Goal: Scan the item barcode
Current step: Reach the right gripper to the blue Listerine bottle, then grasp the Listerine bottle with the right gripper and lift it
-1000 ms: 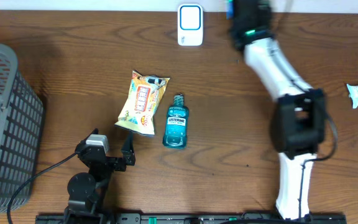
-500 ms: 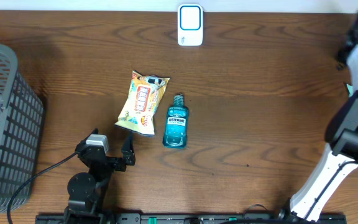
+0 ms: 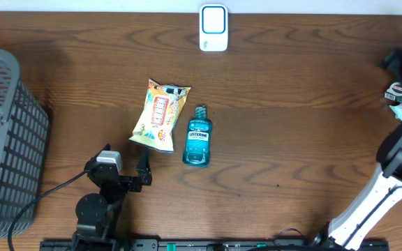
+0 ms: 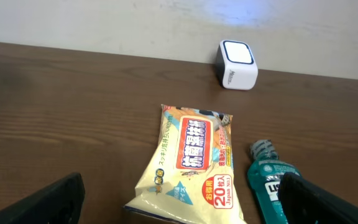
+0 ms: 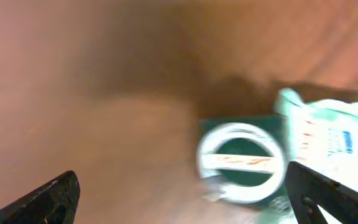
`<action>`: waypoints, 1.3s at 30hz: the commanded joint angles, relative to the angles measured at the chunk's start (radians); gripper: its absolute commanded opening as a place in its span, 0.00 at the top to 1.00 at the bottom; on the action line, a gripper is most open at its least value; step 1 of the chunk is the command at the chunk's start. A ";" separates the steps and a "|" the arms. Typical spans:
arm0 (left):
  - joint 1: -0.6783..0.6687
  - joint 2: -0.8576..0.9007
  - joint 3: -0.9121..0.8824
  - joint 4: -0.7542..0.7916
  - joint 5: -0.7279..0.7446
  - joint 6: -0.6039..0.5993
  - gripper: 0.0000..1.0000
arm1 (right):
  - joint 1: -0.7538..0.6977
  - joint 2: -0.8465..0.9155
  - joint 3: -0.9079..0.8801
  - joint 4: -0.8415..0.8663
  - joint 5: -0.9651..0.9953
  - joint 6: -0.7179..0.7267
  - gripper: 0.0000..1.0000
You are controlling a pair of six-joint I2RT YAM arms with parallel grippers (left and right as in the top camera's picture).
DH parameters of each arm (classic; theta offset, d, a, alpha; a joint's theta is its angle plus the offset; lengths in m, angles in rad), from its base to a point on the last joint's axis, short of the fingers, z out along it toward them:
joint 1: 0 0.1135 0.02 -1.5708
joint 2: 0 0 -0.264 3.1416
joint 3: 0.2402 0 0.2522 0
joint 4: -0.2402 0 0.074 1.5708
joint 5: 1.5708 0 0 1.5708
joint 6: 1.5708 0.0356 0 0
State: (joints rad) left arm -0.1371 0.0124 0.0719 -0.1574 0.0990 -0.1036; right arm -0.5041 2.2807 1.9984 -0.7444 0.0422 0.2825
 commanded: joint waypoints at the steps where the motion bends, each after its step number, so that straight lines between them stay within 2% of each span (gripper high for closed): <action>1: 0.004 -0.002 -0.016 -0.026 0.006 0.010 0.03 | 0.015 -0.237 0.063 -0.009 -0.383 0.100 0.01; 5: 0.004 -0.002 -0.016 -0.026 0.006 0.010 0.02 | 0.072 -0.351 0.063 -0.044 -0.592 0.134 0.01; 11: 0.004 -0.002 -0.016 -0.026 0.006 0.010 0.02 | 0.289 -0.401 0.062 -0.161 -0.595 0.130 0.01; 18: 0.004 -0.002 -0.016 -0.026 0.006 0.010 0.02 | 0.666 -0.322 0.019 -0.289 -0.578 -0.029 0.01; 21: 0.004 -0.002 -0.016 -0.026 0.006 0.010 0.02 | 0.808 -0.264 -0.001 -0.352 -0.488 -0.027 0.01; 26: 0.004 -0.002 -0.016 -0.026 0.006 0.010 0.02 | 1.040 -0.132 -0.002 -0.438 -0.139 0.091 0.01; 28: 0.004 -0.002 -0.016 -0.026 0.006 0.010 0.02 | 1.112 -0.084 -0.002 -0.458 -0.069 0.111 0.01; 33: 0.004 -0.002 -0.016 -0.026 0.006 0.010 0.02 | 1.249 0.027 -0.002 -0.522 0.083 0.275 0.01; 35: 0.004 -0.002 -0.016 -0.026 0.006 0.010 0.02 | 1.279 0.064 -0.002 -0.527 0.101 0.298 0.01; 39: 0.004 -0.002 -0.016 -0.026 0.006 0.010 0.02 | 1.321 0.135 -0.002 -0.544 0.191 0.355 0.08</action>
State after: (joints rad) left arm -0.1371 0.0124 0.0719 -0.1574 0.0990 -0.1036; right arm 0.7959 2.3634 1.9995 -1.2709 0.0902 0.5385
